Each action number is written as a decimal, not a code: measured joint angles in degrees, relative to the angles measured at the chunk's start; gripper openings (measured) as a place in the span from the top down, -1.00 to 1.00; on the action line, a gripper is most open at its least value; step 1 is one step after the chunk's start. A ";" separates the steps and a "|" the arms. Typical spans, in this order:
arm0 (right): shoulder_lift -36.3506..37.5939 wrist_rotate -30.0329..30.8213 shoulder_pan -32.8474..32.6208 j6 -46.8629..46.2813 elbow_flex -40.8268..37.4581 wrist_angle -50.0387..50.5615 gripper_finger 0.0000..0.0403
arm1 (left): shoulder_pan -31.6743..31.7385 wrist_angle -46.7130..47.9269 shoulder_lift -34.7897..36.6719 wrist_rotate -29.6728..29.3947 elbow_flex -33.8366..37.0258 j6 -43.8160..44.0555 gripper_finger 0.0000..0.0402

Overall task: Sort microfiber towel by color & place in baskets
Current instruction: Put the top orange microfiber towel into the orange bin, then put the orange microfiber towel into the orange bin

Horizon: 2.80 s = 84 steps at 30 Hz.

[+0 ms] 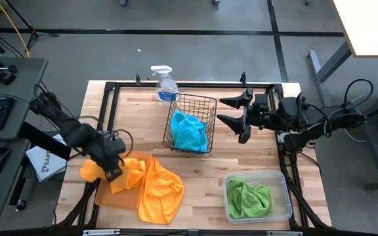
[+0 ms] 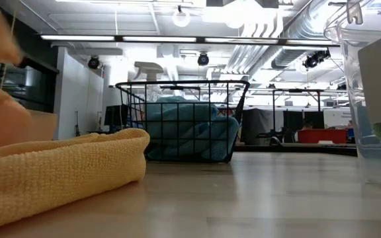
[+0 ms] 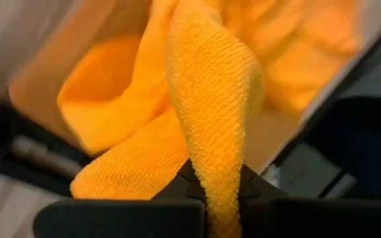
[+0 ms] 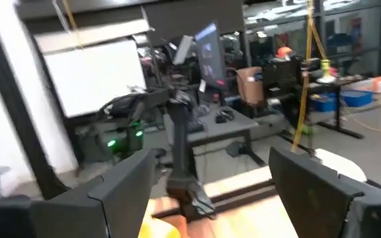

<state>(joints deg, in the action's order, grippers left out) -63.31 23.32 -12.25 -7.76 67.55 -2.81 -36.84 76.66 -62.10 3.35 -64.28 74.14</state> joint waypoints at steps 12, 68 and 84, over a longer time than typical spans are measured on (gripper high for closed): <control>-0.09 3.31 0.00 -1.21 0.00 4.51 -0.46 | 1.23 -24.57 -10.52 2.54 18.50 10.90 1.00; -0.11 3.30 0.00 -8.82 -0.02 7.71 -0.46 | 8.44 -32.30 -49.49 -5.14 -6.37 -54.48 -0.20; -0.11 3.65 0.00 -8.74 -0.01 11.39 -0.46 | 15.38 -29.77 -29.03 -0.27 -7.99 -58.70 0.97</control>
<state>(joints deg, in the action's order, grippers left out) -63.42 26.97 -12.25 -16.50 67.54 8.58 -21.46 46.89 -91.12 3.08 -72.27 15.44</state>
